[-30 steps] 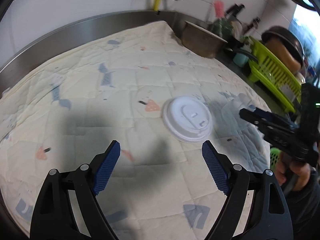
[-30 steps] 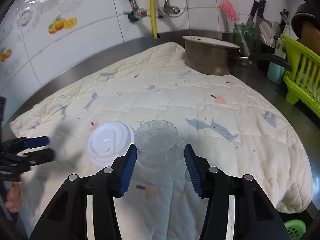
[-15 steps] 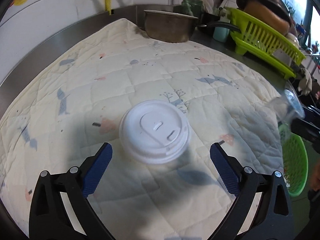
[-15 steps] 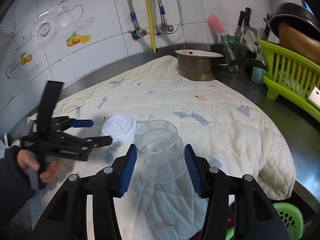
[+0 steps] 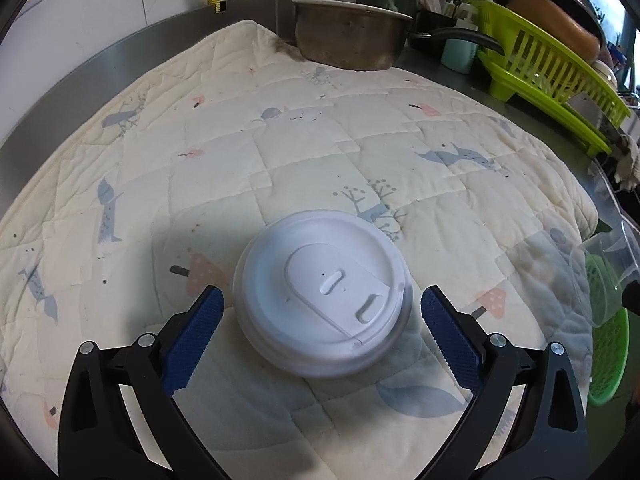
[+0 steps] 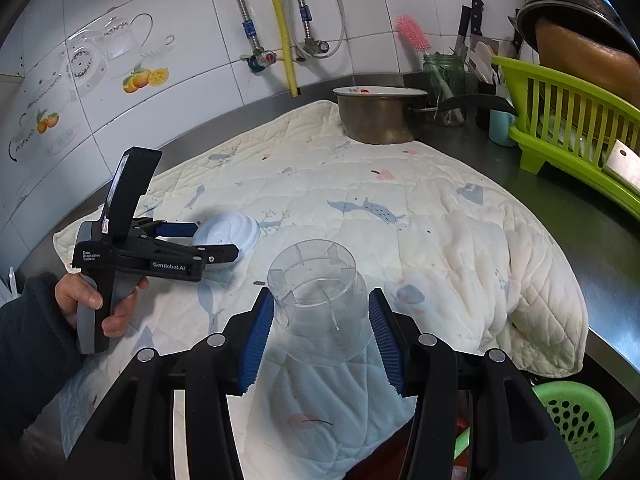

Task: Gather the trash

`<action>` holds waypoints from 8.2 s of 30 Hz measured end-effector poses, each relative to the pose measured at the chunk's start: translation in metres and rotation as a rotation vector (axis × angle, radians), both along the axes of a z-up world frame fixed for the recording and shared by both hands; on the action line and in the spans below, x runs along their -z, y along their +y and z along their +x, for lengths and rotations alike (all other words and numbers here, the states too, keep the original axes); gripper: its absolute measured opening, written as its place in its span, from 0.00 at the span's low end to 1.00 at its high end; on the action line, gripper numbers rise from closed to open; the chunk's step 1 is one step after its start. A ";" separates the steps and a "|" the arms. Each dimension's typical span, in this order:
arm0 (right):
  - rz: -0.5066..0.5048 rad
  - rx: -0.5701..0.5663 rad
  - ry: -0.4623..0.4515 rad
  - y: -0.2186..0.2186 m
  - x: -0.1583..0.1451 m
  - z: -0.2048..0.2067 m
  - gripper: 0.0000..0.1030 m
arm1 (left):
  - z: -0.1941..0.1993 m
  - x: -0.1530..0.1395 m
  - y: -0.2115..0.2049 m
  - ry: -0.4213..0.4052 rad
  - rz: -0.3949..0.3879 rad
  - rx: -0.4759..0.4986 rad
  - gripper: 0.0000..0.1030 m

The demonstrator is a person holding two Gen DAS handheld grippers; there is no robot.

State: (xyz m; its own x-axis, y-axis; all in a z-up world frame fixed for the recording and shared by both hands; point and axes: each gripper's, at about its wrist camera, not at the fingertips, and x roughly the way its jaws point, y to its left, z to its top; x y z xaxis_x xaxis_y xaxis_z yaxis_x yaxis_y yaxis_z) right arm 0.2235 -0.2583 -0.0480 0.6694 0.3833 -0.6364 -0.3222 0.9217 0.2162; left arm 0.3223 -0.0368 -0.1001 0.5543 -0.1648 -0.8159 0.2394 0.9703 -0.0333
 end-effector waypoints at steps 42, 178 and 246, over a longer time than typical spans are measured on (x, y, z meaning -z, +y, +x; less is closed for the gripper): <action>-0.030 0.500 0.142 -0.203 0.047 -0.175 0.51 | -0.156 -0.057 -0.199 -0.096 -0.133 0.410 0.88; -0.068 0.285 -0.050 0.013 -0.055 -0.198 0.86 | -0.284 -0.110 0.013 -0.308 -0.031 -0.154 0.95; -0.153 0.349 -0.152 0.010 -0.065 -0.212 0.87 | -0.289 -0.116 0.007 -0.331 -0.040 -0.162 0.95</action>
State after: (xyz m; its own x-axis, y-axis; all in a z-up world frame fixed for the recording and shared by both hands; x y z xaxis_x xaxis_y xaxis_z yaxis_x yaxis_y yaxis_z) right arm 0.0115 -0.2484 0.0170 0.8331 0.0256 -0.5525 -0.0025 0.9991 0.0424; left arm 0.0330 -0.0299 0.0164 0.8088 -0.0816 -0.5825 0.0874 0.9960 -0.0182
